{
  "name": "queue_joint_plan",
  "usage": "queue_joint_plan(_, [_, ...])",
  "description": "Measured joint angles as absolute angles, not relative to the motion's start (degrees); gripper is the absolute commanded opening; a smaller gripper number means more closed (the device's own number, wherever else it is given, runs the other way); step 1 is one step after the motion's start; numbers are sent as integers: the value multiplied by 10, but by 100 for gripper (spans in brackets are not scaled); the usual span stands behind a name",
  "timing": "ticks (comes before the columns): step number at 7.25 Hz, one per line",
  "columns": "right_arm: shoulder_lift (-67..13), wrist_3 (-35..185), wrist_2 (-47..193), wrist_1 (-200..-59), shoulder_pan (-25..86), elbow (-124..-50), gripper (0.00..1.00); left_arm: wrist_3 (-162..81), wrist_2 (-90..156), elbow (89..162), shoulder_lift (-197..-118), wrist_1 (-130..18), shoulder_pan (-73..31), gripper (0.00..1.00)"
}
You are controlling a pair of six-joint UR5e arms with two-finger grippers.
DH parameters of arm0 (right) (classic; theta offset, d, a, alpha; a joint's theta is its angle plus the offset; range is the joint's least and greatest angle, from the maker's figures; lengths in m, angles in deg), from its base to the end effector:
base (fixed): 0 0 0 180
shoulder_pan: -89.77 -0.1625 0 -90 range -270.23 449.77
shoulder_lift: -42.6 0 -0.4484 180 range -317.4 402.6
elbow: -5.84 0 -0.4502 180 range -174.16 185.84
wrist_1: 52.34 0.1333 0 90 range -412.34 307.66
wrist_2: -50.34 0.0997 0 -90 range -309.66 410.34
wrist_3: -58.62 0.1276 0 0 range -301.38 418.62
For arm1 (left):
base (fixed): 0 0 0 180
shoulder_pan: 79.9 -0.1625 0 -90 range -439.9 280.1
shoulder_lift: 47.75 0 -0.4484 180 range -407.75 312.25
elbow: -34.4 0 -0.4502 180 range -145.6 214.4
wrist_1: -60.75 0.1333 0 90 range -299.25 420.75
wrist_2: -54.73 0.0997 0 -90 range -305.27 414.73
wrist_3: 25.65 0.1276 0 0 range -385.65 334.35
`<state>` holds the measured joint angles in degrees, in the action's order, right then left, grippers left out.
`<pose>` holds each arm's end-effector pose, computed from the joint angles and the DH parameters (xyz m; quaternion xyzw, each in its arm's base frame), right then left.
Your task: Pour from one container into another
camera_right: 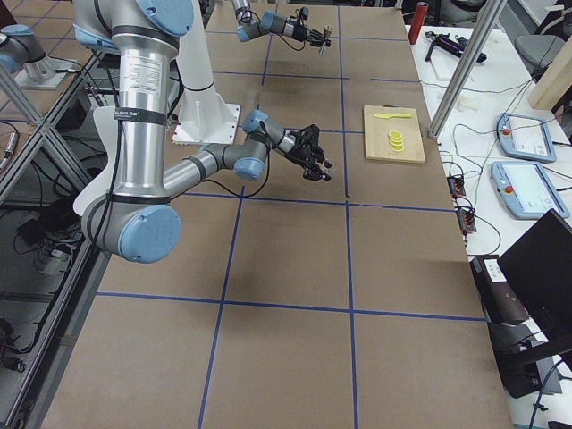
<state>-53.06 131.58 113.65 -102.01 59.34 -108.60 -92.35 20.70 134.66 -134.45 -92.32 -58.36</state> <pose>-0.3613 -0.4333 0.4367 0.3770 -0.3585 0.2118 0.8273 0.3980 -0.4141 0.4863 0.5485 0.3218 -0.2581 0.7273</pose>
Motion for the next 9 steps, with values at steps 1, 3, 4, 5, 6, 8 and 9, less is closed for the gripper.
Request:
queue_joint_plan(1, [-532,1303,1137,-990,593,-1068,0,-951,229,1325,-1341,-923,-586,0])
queue_joint_plan(3, [-532,1275,1138,-924,594,-1026,0,-990,264,1289,-1341,-922,-595,0])
queue_joint_plan(4, [-532,1257,1138,-903,594,-1012,0,-1002,281,1278,-1341,-922,-604,0])
queue_joint_plan(5, [-531,1245,1139,-887,594,-1003,0,-1007,293,1271,-1342,-922,-616,0])
queue_joint_plan(6, [-530,1241,1139,-877,594,-997,0,-1009,305,1264,-1343,-922,-631,0])
queue_joint_plan(8, [-528,1244,1141,-872,594,-993,0,-1010,330,1244,-1351,-921,-659,0])
queue_joint_plan(9, [-527,1246,1142,-871,595,-992,0,-1010,340,1232,-1362,-920,-668,0])
